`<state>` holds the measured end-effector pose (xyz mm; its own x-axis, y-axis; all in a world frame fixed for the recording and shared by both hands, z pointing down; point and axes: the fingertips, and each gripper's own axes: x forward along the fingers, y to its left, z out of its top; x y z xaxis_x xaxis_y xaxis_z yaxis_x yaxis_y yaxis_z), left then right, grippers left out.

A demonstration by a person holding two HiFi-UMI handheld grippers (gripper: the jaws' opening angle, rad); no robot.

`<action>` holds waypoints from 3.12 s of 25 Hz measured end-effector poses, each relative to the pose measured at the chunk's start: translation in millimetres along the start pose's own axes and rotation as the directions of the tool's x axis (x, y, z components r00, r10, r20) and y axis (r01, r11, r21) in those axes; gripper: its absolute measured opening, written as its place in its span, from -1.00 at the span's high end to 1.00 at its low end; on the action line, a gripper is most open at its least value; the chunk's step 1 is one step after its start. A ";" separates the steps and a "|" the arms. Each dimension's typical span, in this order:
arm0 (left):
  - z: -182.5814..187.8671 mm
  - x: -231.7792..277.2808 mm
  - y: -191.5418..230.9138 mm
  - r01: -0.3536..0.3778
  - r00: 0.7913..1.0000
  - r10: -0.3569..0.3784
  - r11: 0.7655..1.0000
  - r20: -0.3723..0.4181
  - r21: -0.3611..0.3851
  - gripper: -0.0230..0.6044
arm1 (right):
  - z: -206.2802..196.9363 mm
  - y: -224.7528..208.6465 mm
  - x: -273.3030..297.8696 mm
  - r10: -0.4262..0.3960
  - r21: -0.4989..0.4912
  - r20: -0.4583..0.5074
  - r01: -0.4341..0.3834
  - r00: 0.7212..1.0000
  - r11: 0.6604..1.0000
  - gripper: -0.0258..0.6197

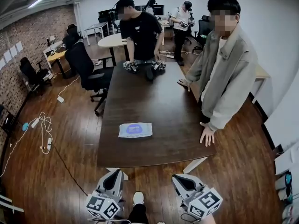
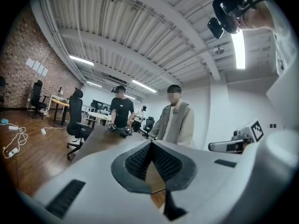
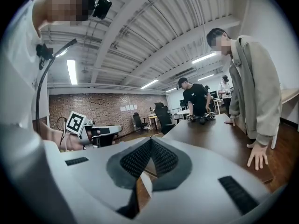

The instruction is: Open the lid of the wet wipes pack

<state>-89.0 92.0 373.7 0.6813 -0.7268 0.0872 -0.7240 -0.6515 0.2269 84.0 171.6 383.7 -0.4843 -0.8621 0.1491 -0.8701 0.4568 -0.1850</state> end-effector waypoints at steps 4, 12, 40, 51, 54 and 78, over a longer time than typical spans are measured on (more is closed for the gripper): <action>13.1 49.0 45.5 0.021 1.000 -0.021 1.000 -0.017 -0.010 0.93 | 20.5 -19.8 64.3 0.006 0.000 -0.002 -0.006 1.000 1.000 0.91; 38.1 138.7 128.0 0.088 0.995 -0.088 0.996 -0.040 -0.007 0.93 | 57.7 -49.5 195.1 0.019 -0.025 0.014 -0.019 1.000 1.000 0.91; -55.3 264.3 218.8 -0.003 0.979 -0.016 0.996 -0.205 -0.094 0.93 | -7.2 -145.8 367.6 0.170 -0.099 -0.213 -0.195 0.962 0.976 0.91; -144.7 306.4 230.8 -0.103 0.926 0.045 0.986 -0.374 -0.135 0.93 | -91.2 -163.9 422.4 0.328 -0.199 -0.456 -0.454 0.827 0.868 0.72; -164.8 305.1 234.9 -0.139 0.905 0.068 0.980 -0.419 -0.141 0.93 | -120.0 -166.6 428.2 0.304 -0.263 -0.553 -0.509 0.776 0.820 0.54; -206.0 310.1 244.0 -0.204 0.824 0.093 0.969 -0.559 -0.139 0.93 | -185.9 -180.9 455.7 0.175 -0.388 -0.761 -0.655 0.624 0.648 0.03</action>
<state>-32.1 -247.5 656.0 0.5547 -0.5375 0.6352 -0.8252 -0.4531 0.3372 3.7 -263.0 665.7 -0.5243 -0.2910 0.8003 -0.2817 0.9462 0.1594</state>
